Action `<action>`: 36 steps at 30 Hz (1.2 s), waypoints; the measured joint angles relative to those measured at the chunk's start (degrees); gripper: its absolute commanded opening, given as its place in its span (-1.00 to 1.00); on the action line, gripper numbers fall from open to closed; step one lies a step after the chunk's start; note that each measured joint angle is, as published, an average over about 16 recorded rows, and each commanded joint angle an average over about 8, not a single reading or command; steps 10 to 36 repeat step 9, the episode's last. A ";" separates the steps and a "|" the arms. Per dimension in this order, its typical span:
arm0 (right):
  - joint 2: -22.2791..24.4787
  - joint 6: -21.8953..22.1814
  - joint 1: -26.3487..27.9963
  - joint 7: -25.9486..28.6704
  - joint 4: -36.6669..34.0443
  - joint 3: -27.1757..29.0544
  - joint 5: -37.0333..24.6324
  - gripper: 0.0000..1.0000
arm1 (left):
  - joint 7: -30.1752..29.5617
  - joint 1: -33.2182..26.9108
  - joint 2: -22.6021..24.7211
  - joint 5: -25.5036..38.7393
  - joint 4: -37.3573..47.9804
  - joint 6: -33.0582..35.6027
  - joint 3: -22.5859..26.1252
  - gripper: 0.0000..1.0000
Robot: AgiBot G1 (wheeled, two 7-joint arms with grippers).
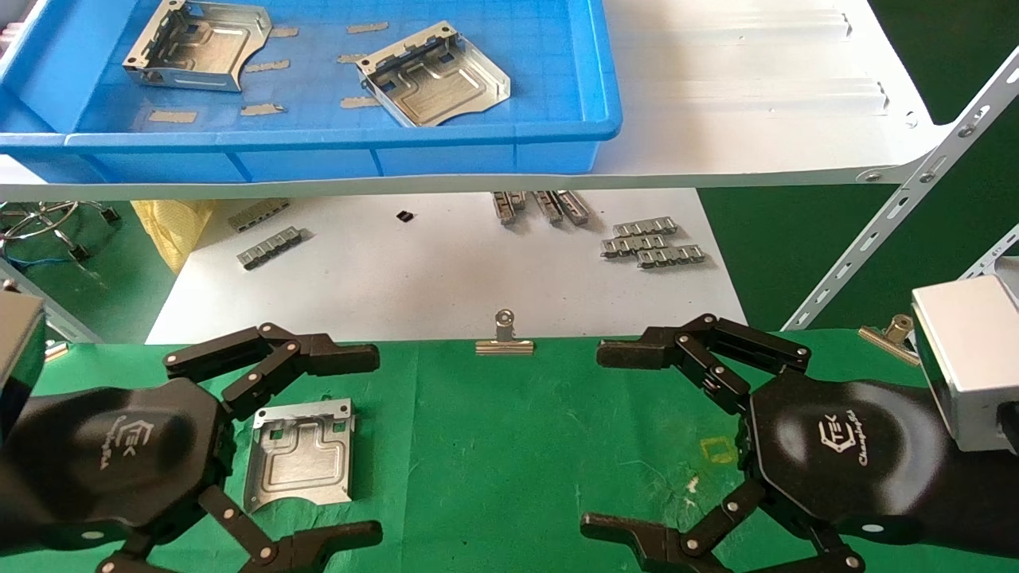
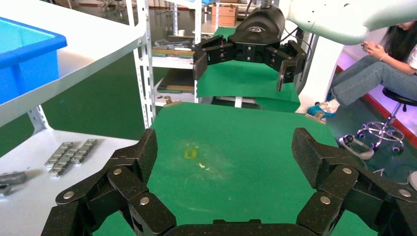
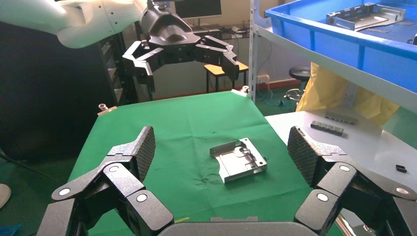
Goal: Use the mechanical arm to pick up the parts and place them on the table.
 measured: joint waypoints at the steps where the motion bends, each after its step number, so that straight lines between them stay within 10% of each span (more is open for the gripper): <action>1: 0.00 0.00 0.00 0.00 0.00 0.00 0.00 1.00 | 0.02 -0.03 0.01 0.03 0.06 0.00 0.03 1.00; 36: 0.00 0.00 0.00 0.00 0.00 0.00 0.00 1.00 | 0.11 -0.17 0.07 0.12 0.28 0.02 0.13 1.00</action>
